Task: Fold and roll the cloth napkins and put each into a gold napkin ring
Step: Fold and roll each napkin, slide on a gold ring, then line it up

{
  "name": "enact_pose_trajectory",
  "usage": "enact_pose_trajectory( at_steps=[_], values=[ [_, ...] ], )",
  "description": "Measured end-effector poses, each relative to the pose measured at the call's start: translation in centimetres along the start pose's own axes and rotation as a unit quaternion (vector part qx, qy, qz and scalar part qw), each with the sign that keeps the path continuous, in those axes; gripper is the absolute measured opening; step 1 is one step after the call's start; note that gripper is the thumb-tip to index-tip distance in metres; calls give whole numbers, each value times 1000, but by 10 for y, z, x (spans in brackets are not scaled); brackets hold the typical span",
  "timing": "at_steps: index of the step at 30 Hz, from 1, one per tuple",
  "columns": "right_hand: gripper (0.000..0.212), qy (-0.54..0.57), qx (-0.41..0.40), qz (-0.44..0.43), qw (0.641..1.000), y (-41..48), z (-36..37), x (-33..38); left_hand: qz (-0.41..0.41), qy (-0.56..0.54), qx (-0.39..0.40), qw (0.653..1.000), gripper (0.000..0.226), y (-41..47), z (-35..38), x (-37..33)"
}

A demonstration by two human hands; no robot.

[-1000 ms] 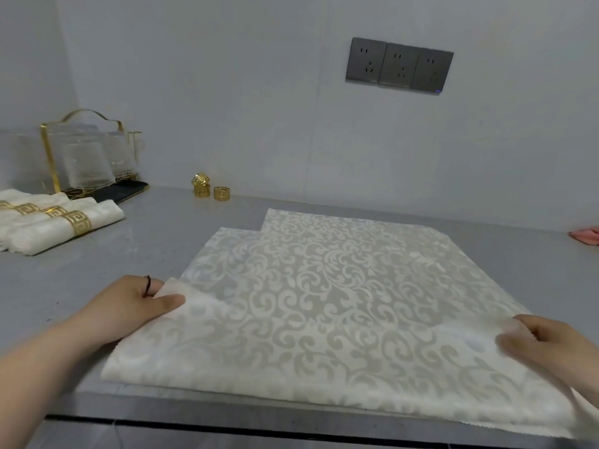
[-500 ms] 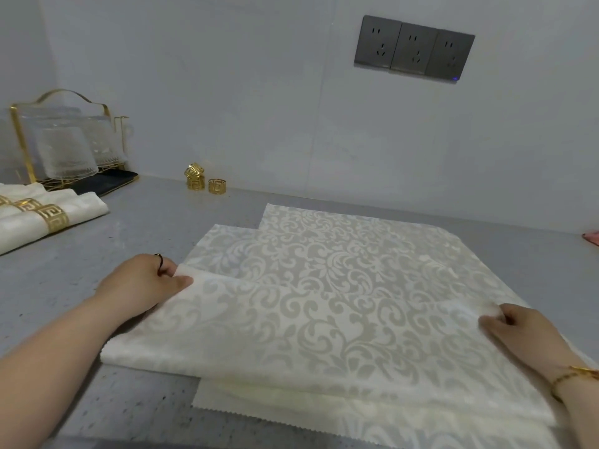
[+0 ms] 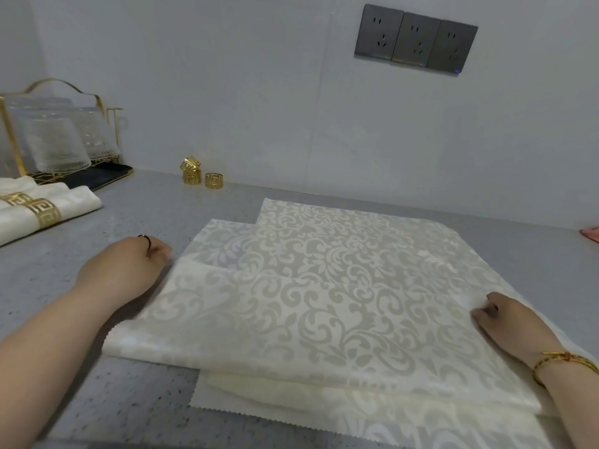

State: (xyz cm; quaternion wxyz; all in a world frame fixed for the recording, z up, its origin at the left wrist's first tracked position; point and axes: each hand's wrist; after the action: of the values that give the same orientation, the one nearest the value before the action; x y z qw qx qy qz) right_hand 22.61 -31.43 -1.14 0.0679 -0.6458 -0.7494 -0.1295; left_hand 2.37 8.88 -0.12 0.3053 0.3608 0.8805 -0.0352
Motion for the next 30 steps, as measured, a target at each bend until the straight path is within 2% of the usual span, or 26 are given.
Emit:
enact_pose_trajectory(
  at_steps=[2,5,6,8,9,10,17,19,20,21,22,23,25,26,28,30],
  values=[
    [33,6,-1,-5,1000,2,1,-1,28,10,-12,1000,27,-22,-5,-17],
    [32,10,-7,0,1000,3,1,0,168,-4,61,984,34,-75,6,-46],
    [32,13,-10,-1,1000,3,1,0,230,6,88,969,49,-89,17,-54],
    [35,29,-13,-2,999,3,1,1,301,56,111,945,101,-107,34,-61],
    [37,38,-16,-1,999,2,1,1,311,93,125,937,120,-110,42,-61],
    [38,43,-22,-6,999,3,2,1,312,118,136,933,130,-111,50,-59],
    [42,98,-42,13,994,6,6,1,290,180,187,921,146,-119,58,-49],
    [31,87,-17,15,996,3,3,7,283,183,188,922,145,-121,57,-46],
    [13,67,-4,22,997,0,0,11,281,182,186,924,144,-121,57,-45],
    [19,44,-5,37,998,-3,-1,14,277,183,185,925,144,-121,57,-45],
    [39,9,-25,32,999,-7,-1,17,276,185,182,926,144,-123,58,-46],
    [49,6,-65,5,998,-16,0,24,272,189,181,926,145,-123,59,-46],
    [52,49,-108,-88,989,-42,3,45,258,198,185,927,146,-125,59,-47],
    [52,69,-86,-153,982,-60,6,59,254,201,186,928,146,-125,59,-47],
    [57,60,22,-271,960,-95,14,88,246,210,187,928,146,-126,58,-48],
    [81,24,93,-339,936,-119,25,106,230,220,192,928,146,-127,55,-49]
  ],
)
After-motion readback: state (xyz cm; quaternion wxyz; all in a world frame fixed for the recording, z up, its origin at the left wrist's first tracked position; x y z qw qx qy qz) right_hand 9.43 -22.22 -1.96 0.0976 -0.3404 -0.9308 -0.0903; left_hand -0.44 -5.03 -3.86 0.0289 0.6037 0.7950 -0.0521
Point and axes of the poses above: each hand's wrist, its own y-axis towards the middle knuckle, its own z-axis out of the palm, x = y × z, and after that the axes turned 2 degrees about -x, right-handed
